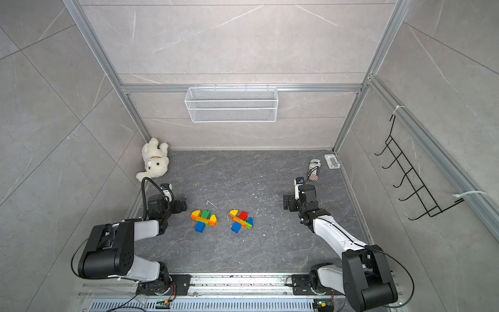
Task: Assemble a fork with lego
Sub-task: Reset both arms
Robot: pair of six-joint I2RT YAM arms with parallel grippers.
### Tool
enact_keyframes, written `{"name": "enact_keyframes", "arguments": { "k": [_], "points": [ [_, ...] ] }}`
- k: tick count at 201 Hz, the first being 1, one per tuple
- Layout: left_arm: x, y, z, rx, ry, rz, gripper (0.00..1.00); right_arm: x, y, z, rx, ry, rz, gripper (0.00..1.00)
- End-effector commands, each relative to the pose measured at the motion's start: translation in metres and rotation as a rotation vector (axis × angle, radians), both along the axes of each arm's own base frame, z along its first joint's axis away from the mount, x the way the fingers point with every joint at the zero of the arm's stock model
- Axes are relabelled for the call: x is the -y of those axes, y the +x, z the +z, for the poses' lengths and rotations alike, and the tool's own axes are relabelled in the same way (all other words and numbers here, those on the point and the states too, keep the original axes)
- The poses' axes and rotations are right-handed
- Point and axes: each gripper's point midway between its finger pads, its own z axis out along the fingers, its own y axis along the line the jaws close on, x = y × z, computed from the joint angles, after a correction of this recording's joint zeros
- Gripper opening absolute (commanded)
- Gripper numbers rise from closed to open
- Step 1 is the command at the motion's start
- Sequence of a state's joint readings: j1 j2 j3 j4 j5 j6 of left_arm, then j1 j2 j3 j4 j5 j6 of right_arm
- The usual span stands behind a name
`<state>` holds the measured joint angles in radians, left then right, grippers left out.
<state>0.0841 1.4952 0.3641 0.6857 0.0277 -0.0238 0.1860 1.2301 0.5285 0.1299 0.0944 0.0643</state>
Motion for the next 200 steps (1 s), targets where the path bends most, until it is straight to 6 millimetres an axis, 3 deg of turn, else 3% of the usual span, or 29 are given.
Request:
{"name": "enact_keyframes", "arguments": {
  "k": [1,8,29,48,57,64,72,88,96,106,200],
  "points": [
    [-0.007,0.014,0.034,0.173,0.027,0.041,1.00,0.014,0.013,0.039,0.276,0.009,-0.079,0.99],
    [-0.011,0.015,0.033,0.165,0.026,0.062,1.00,0.012,0.013,0.044,0.341,0.011,-0.056,0.99],
    [-0.014,0.015,0.032,0.156,0.028,0.075,1.00,0.026,0.014,0.027,0.354,-0.036,-0.112,0.99],
    [-0.015,0.015,0.032,0.153,0.030,0.081,1.00,0.023,0.008,0.023,0.416,-0.053,-0.073,0.99],
    [-0.015,0.015,0.032,0.155,0.032,0.080,1.00,0.030,0.013,0.017,0.433,-0.053,-0.114,0.99],
    [-0.015,0.014,0.033,0.157,0.032,0.081,1.00,0.027,0.016,0.000,0.414,-0.052,-0.100,0.99],
    [-0.014,0.014,0.033,0.159,0.033,0.079,1.00,0.030,0.026,0.010,0.493,-0.060,-0.120,0.99],
    [-0.013,0.014,0.033,0.155,0.035,0.075,1.00,0.044,0.032,-0.010,0.310,-0.039,-0.184,0.99],
    [-0.014,0.015,0.033,0.154,0.037,0.075,1.00,0.044,0.036,-0.002,0.376,-0.051,-0.179,0.99],
    [-0.013,0.015,0.033,0.153,0.038,0.073,1.00,0.043,0.033,-0.008,0.312,-0.047,-0.178,0.99],
    [-0.009,0.017,0.032,0.144,0.048,0.059,1.00,0.043,0.035,-0.005,0.347,-0.047,-0.176,0.99]
  ]
}}
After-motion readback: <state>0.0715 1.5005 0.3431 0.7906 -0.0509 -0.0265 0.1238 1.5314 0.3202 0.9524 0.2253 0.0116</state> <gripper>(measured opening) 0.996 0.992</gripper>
